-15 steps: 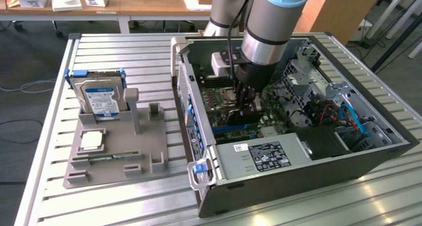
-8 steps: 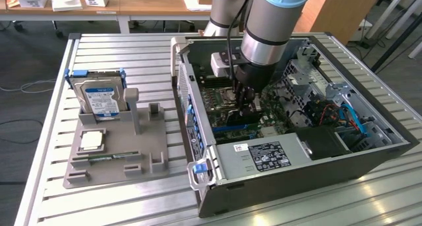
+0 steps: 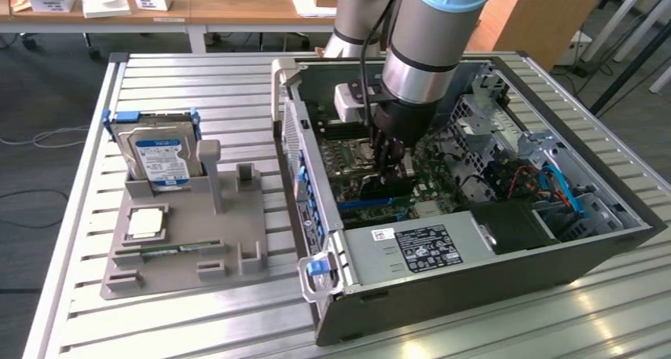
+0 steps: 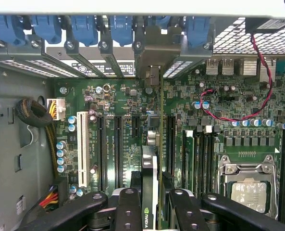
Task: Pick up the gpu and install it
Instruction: 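Insert the gpu into the slot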
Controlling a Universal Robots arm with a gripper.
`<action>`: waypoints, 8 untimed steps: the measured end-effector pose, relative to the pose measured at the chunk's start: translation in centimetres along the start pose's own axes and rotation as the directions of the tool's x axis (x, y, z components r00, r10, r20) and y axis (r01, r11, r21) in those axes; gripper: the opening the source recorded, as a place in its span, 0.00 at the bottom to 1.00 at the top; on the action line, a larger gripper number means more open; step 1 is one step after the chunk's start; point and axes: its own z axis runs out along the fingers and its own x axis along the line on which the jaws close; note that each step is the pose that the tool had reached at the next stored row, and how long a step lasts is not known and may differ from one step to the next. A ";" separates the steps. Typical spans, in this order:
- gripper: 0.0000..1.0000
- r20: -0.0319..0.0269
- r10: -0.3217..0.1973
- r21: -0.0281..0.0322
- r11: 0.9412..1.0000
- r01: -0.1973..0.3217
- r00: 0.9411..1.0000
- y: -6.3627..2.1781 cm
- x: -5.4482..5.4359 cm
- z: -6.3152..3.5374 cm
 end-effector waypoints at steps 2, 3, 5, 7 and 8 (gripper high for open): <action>0.27 0.000 0.000 0.000 1.000 0.000 1.000 0.01 0.0 0.01; 0.27 0.000 0.000 0.000 1.000 0.000 1.000 0.01 0.0 0.06; 0.27 0.000 0.000 0.000 1.000 0.000 1.000 0.01 0.0 0.11; 0.27 0.000 0.000 0.000 1.000 0.000 1.000 0.01 0.0 0.11; 0.27 0.000 0.000 0.000 1.000 0.000 1.000 0.01 0.0 0.12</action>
